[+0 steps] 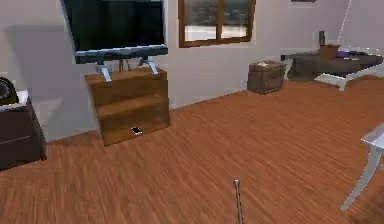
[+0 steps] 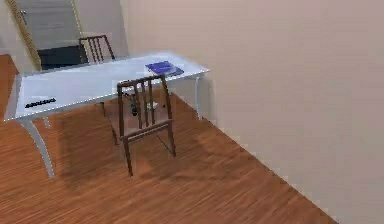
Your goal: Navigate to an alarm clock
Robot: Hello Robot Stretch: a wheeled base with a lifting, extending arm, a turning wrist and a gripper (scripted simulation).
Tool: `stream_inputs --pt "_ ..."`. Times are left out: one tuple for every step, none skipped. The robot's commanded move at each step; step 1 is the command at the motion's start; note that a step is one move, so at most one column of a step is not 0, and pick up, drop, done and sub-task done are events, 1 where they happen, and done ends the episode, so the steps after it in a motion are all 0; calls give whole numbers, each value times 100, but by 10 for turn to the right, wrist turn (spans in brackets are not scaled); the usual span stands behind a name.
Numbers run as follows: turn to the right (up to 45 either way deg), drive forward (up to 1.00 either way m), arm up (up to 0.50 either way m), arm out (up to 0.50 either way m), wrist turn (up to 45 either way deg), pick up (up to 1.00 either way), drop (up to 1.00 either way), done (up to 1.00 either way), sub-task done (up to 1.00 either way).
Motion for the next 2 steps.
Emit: stream_inputs --pt "-450 0 0 0 0 0 0 0 0" --pt "-30 0 0 0 0 0 0 0 0"
